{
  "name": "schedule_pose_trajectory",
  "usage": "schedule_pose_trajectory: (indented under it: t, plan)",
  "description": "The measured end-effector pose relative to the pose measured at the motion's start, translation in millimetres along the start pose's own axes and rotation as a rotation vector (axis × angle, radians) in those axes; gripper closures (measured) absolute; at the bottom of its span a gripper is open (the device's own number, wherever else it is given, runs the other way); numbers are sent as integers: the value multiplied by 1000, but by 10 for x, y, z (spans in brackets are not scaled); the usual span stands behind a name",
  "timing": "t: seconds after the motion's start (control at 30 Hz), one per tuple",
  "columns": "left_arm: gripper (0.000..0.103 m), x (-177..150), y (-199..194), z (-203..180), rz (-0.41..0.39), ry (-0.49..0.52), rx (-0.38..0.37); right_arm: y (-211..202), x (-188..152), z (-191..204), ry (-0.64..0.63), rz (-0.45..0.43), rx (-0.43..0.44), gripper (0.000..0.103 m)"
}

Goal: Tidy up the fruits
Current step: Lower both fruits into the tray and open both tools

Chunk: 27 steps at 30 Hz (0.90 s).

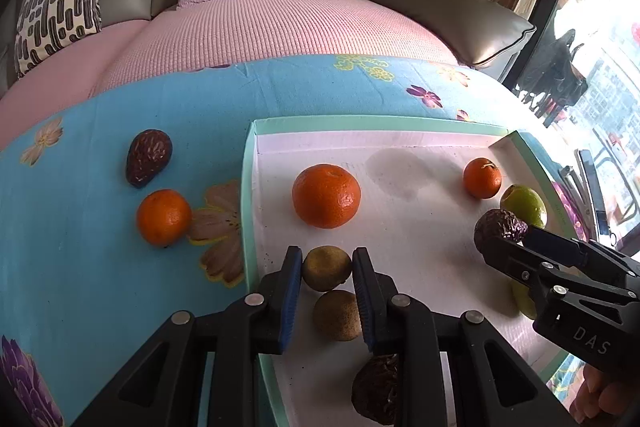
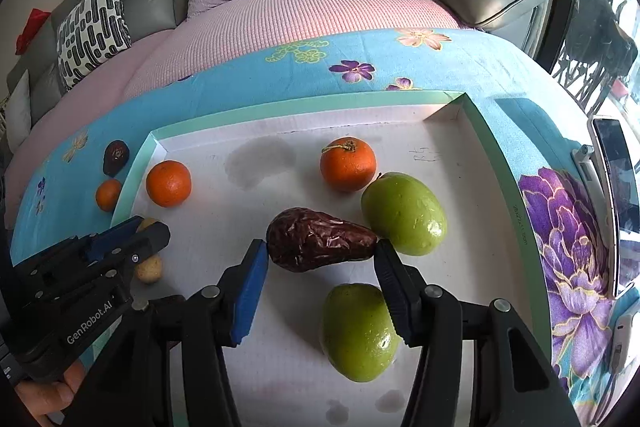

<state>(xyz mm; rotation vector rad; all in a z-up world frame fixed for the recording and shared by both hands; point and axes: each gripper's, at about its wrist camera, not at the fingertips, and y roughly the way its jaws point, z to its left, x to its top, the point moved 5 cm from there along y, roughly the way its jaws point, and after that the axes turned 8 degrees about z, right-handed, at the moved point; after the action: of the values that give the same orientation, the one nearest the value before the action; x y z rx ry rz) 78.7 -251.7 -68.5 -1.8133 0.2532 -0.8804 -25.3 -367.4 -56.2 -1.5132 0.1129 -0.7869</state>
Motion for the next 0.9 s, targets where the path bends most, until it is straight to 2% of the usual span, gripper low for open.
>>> schedule_pose_trajectory:
  t: [0.17, 0.9]
  plan:
    - [75, -7, -7, 13, -1, -3, 2, 34, -19, -72, 14, 10, -30, 46]
    - [75, 3, -29, -13, 11, 7, 14, 50, -11, -110, 22, 18, -11, 46]
